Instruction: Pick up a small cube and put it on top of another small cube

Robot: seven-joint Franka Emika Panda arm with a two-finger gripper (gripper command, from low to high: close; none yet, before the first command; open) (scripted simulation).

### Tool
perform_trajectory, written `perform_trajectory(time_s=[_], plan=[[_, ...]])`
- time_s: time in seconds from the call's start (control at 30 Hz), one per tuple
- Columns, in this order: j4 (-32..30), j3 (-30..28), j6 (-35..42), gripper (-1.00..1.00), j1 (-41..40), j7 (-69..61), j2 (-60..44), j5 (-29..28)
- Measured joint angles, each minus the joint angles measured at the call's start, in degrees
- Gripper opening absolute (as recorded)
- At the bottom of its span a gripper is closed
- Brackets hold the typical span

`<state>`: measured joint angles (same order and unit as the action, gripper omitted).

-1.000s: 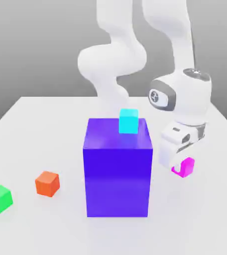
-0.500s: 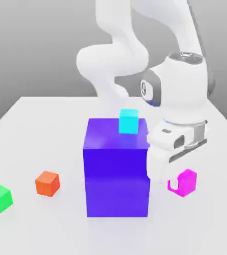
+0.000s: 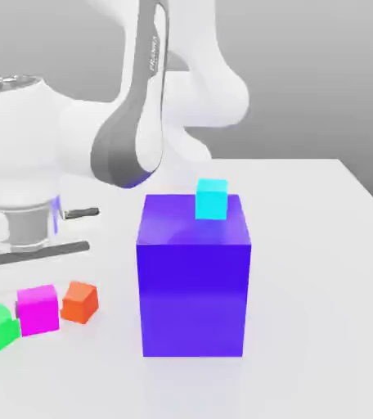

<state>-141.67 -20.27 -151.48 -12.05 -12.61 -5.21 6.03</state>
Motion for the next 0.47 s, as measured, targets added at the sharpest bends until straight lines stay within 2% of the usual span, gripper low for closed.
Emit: perform_trajectory(time_s=[0.17, 0.33, 0.37, 0.47], plan=[[-1.70, -3.88, 0.94, -1.00, -6.46, -4.45, -2.08, 0.38], [-1.52, -0.29, -5.26, -1.00, -9.34, -9.55, -9.74, 7.30], [-1.44, 0.55, -6.27, 1.00, -10.00, -10.39, -10.99, 8.46], [-1.44, 0.55, -6.27, 1.00, -10.00, -10.39, -10.99, 8.46]])
